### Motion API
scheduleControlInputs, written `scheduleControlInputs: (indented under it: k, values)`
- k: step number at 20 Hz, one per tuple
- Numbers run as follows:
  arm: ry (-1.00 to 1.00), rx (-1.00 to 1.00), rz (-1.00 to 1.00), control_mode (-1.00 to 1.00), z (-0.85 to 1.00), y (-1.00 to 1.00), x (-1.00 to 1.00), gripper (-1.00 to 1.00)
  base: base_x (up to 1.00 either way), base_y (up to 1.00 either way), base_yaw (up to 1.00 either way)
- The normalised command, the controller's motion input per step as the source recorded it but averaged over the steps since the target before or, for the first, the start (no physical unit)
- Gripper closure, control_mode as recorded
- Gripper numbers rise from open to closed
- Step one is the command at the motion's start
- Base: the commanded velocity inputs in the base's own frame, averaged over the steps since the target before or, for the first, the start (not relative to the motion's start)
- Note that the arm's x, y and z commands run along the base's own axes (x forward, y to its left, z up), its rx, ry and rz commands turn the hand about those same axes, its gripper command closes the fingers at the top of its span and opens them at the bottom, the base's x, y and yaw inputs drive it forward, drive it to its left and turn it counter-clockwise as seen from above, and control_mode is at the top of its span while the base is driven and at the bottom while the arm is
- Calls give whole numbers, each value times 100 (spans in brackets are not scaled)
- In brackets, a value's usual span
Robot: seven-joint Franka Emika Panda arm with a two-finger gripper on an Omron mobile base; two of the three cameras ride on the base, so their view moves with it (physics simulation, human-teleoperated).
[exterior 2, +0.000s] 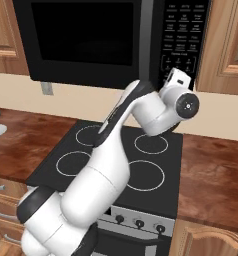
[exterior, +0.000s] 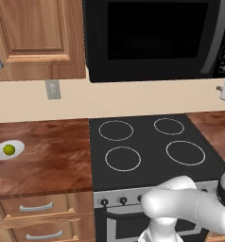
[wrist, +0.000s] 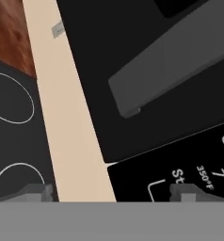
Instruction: Remove the pear from the bowl and place it on the small plate. Then place the bowl with only the shrimp in the microwave, close the door, and press the start button to microwave the shrimp.
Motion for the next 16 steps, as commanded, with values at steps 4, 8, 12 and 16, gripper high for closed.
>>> scheduleControlInputs:
  k: [4, 8, 12, 16]
  values:
    - [2, 0, 0, -100, -11, -9, 25, -100, 0, 0, 0]
    - [3, 0, 0, -100, -11, -6, 26, -100, 0, 0, 0]
    - [4, 0, 0, -100, -16, -2, 28, -100, 0, 0, 0]
    - [1, 0, 0, -100, -22, 0, 26, -100, 0, 0, 0]
